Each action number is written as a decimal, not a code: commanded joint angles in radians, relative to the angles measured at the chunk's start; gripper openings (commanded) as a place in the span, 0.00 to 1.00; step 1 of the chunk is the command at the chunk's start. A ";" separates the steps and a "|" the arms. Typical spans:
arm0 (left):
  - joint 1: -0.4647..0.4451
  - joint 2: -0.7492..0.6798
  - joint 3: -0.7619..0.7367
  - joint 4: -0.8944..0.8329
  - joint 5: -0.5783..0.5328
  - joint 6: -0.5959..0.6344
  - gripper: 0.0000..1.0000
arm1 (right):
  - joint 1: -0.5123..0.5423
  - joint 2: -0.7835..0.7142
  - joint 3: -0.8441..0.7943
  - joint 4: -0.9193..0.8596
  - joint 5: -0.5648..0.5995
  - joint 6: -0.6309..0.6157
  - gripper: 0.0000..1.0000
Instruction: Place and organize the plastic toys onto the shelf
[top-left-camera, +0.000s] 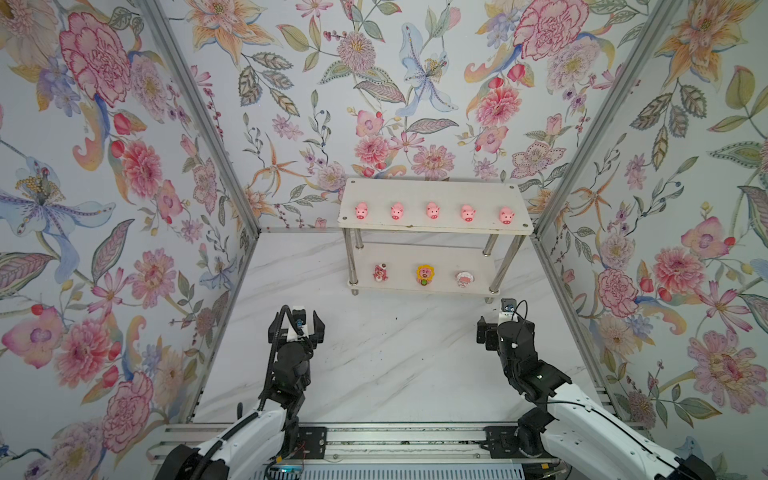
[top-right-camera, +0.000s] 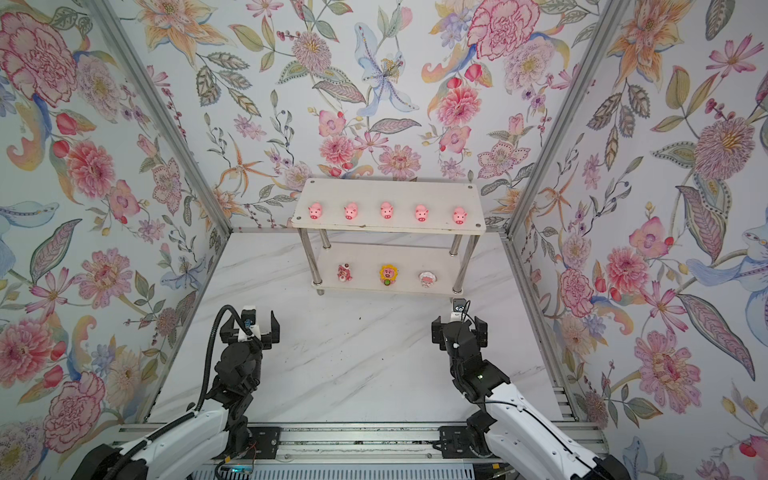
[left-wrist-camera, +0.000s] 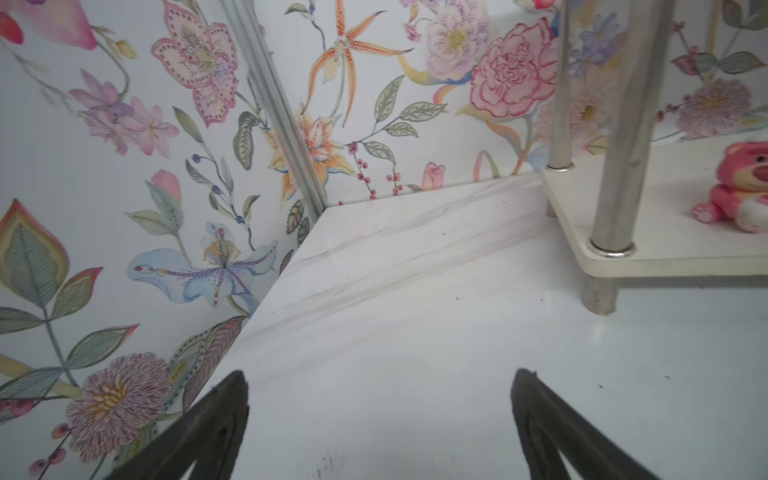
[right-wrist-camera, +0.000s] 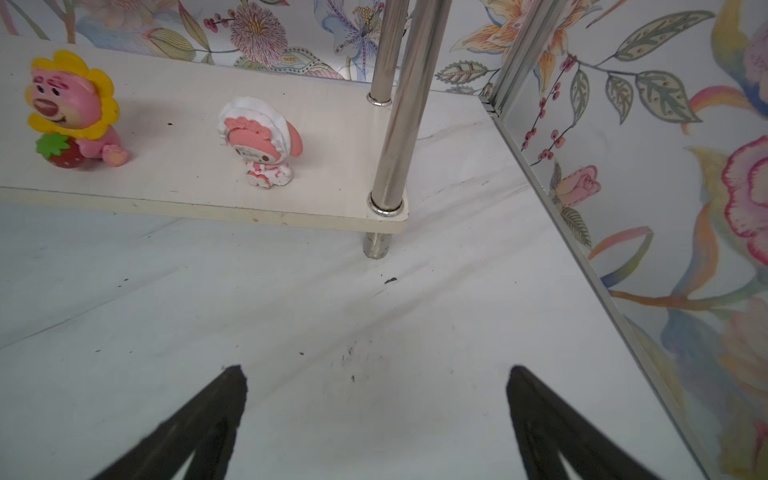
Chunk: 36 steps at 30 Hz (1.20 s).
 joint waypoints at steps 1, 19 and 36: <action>0.071 0.138 -0.069 0.362 0.057 -0.006 0.99 | -0.029 0.133 -0.025 0.315 0.063 -0.191 0.99; 0.340 0.676 0.060 0.742 0.399 -0.114 0.99 | -0.301 0.619 -0.060 1.012 -0.251 -0.248 0.99; 0.342 0.700 0.000 0.869 0.351 -0.133 0.99 | -0.425 0.722 -0.050 1.071 -0.296 -0.108 0.99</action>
